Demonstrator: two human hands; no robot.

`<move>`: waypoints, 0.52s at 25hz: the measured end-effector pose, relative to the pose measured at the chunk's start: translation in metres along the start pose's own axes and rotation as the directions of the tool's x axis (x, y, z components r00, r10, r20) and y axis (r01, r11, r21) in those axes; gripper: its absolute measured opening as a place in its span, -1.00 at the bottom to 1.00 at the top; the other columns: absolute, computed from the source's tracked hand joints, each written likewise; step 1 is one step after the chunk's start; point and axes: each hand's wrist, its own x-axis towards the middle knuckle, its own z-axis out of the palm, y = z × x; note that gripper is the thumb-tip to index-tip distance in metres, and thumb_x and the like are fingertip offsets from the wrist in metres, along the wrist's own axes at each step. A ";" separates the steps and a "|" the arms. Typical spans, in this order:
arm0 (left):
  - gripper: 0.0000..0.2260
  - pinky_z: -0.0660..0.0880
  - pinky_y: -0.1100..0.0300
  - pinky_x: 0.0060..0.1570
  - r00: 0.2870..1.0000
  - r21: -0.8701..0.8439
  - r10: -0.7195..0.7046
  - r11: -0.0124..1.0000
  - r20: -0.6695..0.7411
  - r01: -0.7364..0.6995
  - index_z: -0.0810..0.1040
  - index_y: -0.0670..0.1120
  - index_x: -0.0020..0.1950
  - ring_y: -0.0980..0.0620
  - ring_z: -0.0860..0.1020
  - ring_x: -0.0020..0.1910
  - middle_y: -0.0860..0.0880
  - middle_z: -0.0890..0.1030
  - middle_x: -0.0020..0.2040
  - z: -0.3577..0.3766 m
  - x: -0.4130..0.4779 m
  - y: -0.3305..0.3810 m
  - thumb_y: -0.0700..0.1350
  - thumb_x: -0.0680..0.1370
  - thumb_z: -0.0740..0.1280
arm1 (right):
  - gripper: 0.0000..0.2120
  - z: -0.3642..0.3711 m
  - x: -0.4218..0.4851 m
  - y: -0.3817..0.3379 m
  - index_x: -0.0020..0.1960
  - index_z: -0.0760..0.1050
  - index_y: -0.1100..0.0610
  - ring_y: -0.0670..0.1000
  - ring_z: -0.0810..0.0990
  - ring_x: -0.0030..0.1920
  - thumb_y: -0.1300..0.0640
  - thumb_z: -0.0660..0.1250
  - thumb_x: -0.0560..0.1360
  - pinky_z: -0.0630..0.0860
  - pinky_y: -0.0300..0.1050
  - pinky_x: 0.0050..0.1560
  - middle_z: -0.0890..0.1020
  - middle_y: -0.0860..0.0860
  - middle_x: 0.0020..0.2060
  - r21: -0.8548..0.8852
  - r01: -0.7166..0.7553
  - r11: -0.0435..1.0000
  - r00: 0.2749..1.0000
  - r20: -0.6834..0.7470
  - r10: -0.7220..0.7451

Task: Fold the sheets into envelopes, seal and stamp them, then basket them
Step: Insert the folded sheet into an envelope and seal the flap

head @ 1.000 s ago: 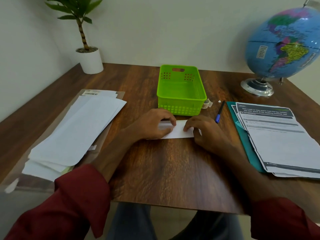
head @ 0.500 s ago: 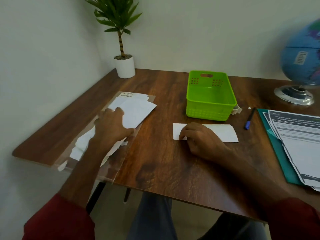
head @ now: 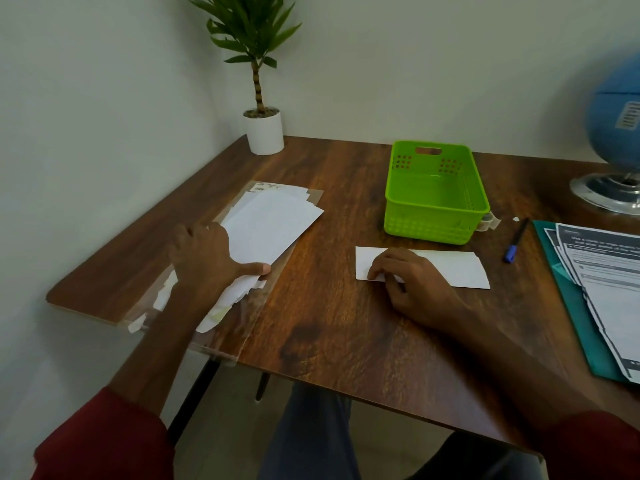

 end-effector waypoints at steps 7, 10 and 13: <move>-0.06 0.44 -0.16 0.31 0.986 -0.156 0.034 0.988 0.162 -0.009 0.35 -0.04 0.41 -0.20 0.52 0.27 -0.14 0.51 0.35 -0.005 0.032 -0.012 0.45 0.20 0.50 | -0.78 0.000 0.000 -0.001 0.00 0.65 0.11 0.08 0.61 0.05 0.29 0.26 0.48 0.56 -0.04 0.07 0.67 0.04 0.01 0.016 -0.009 1.000 1.000 0.002 0.009; -0.35 0.52 -0.05 0.12 0.994 -0.315 0.034 0.949 0.104 0.000 0.52 -0.12 0.30 -0.12 0.59 0.04 -0.15 0.62 0.23 -0.009 0.039 -0.013 0.31 0.40 0.48 | -0.78 0.000 0.001 -0.001 -0.01 0.64 0.11 0.07 0.61 0.04 0.30 0.27 0.47 0.58 -0.01 0.06 0.67 0.04 0.00 0.022 0.000 1.000 1.000 -0.005 0.000; -0.49 0.50 -0.07 0.20 0.999 -0.476 0.000 0.879 0.039 0.019 0.56 -0.18 0.31 -0.17 0.61 0.13 -0.17 0.63 0.25 -0.012 0.035 -0.004 0.19 0.57 0.36 | -0.78 0.000 0.000 0.000 0.00 0.64 0.12 0.08 0.61 0.04 0.29 0.26 0.48 0.59 0.03 0.06 0.67 0.04 0.00 0.016 0.005 1.000 1.000 -0.008 -0.004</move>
